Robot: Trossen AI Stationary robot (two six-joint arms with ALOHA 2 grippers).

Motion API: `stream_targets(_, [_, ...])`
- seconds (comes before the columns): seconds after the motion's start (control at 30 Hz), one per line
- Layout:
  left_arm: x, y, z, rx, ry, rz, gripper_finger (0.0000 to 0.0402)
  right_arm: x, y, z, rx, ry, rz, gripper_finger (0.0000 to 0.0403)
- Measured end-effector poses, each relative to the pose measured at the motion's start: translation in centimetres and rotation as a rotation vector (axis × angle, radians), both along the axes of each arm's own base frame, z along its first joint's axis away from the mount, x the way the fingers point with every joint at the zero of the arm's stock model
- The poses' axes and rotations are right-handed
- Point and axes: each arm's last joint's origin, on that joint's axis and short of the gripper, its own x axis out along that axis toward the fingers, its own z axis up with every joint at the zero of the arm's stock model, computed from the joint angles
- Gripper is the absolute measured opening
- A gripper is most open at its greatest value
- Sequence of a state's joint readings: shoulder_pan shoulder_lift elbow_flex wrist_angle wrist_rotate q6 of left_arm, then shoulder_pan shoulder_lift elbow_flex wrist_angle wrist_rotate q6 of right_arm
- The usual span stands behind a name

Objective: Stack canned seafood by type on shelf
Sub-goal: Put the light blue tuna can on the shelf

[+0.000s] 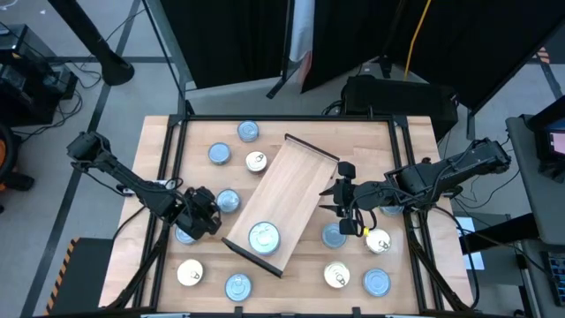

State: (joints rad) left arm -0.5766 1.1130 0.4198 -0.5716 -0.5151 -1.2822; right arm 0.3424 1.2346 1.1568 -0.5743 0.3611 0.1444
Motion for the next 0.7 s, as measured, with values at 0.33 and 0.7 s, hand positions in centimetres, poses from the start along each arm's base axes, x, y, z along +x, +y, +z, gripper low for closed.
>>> stream_targets(0.33, [-0.6,0.2,-0.5,-0.025,0.076,0.016,0.0,0.0,0.0,0.0,-0.001,0.004,0.0,0.0139])
stream_targets(0.7, [-1.1,0.4,1.8,-0.009,0.17,-0.006,0.0,0.0,0.0,0.0,-0.002,0.007,0.0,0.0139])
